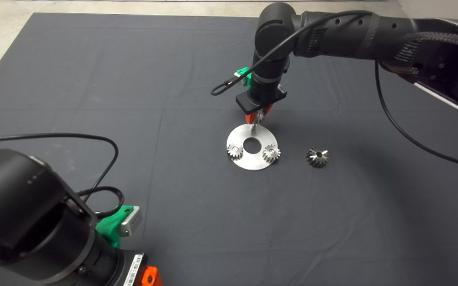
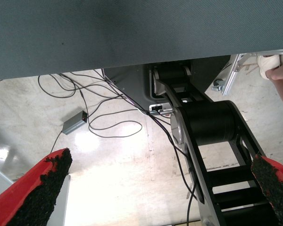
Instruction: Remove an incorrectly installed larger gear and replace it with the correct smaller gear
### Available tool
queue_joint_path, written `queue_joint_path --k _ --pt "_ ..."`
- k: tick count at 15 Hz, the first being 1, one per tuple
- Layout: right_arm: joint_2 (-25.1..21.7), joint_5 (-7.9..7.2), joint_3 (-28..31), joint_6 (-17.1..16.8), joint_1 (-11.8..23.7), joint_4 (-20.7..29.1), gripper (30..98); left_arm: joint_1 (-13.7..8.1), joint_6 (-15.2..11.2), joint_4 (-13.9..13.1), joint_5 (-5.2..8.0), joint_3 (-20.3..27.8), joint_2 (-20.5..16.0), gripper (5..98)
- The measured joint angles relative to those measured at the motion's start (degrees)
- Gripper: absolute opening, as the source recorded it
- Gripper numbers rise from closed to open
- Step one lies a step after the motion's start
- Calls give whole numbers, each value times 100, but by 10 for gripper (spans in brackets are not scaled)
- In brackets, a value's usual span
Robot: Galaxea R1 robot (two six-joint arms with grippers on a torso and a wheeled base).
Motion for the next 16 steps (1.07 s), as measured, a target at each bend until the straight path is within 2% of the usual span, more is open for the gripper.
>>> queue_joint_path --k 16 --pt "2 0 -18 0 -96 -11 416 0 0 0 0 0 28 981"
